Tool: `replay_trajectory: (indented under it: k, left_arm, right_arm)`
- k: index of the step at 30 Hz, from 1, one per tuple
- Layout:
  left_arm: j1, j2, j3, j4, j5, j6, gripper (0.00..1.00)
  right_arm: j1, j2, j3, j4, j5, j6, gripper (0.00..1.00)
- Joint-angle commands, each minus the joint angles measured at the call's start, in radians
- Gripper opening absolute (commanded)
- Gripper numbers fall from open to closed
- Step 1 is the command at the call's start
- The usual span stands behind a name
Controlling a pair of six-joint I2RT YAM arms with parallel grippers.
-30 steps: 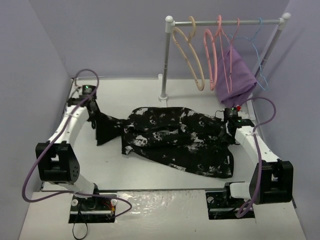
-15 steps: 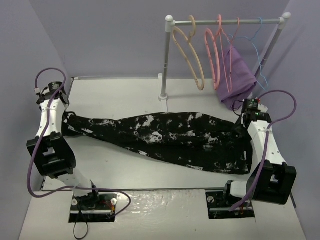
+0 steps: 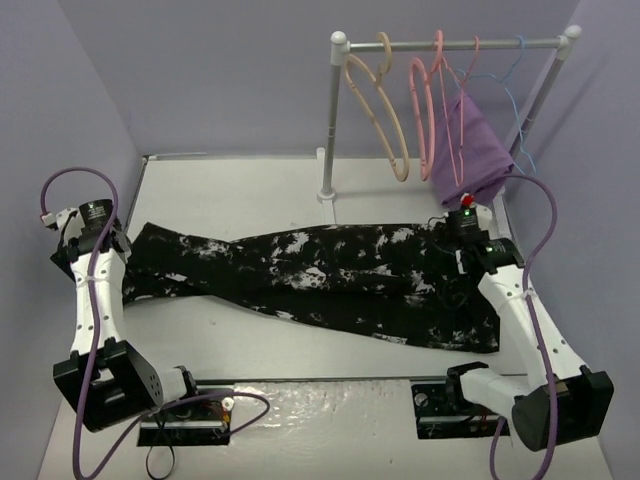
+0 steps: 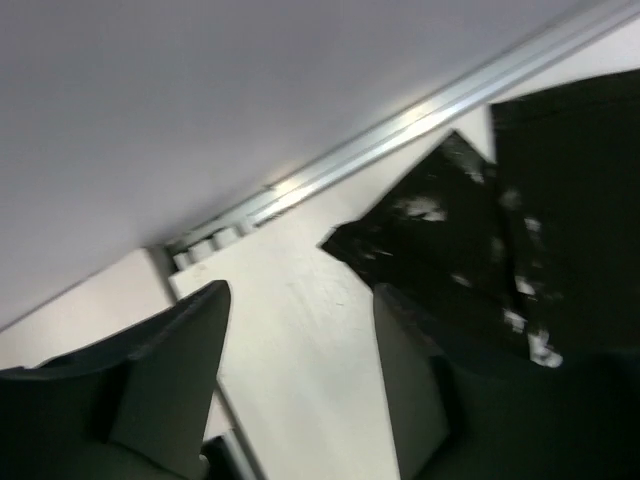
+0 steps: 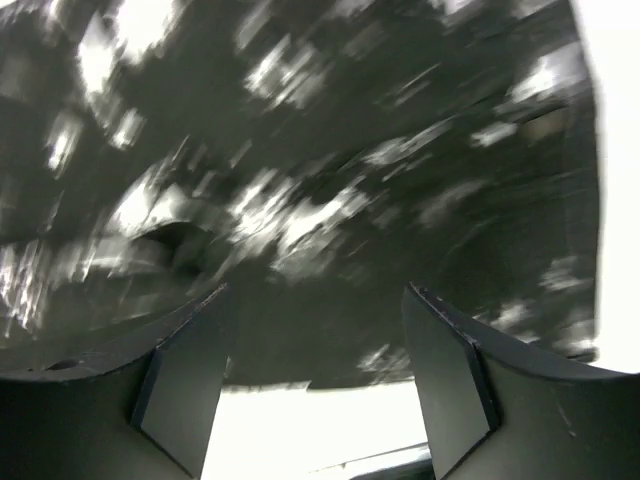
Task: Place the trousers on the hanger
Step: Flatten out the trousers at the center of the board.
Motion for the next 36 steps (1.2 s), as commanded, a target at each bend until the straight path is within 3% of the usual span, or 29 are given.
replay_trajectory:
  k: [1, 4, 7, 10, 19, 28, 31, 36]
  left_arm:
    - [-0.020, -0.072, -0.036, 0.081, 0.258, 0.018, 0.60]
    - [-0.063, -0.103, -0.122, 0.089, 0.418, -0.044, 0.62]
    - [-0.155, -0.110, -0.214, 0.126, 0.449, -0.095, 0.64]
    - [-0.206, -0.088, -0.267, 0.186, 0.468, -0.145, 0.65]
    - [-0.230, 0.226, -0.250, 0.335, 0.522, -0.227, 0.65]
    - [-0.238, 0.588, -0.005, 0.480, 0.649, -0.191, 0.64]
    - [-0.238, 0.611, 0.109, 0.441, 0.660, -0.165, 0.64]
    - [-0.194, 0.461, 0.152, 0.317, 0.600, -0.140, 0.65]
  right_arm:
    - [0.235, 0.002, -0.063, -0.015, -0.067, 0.127, 0.63]
    - [0.405, 0.029, -0.094, 0.041, -0.063, 0.195, 0.59]
    - [0.553, 0.098, -0.104, 0.113, -0.074, 0.205, 0.59]
    - [0.617, 0.182, -0.111, 0.178, -0.064, 0.199, 0.59]
    - [0.550, 0.386, -0.216, 0.306, -0.058, 0.205, 0.67]
    - [0.353, 0.302, -0.289, 0.236, -0.025, 0.189, 0.73]
    - [0.317, 0.293, -0.264, 0.224, -0.026, 0.166, 0.73]
    - [0.335, 0.213, -0.198, 0.212, -0.053, 0.106, 0.73]
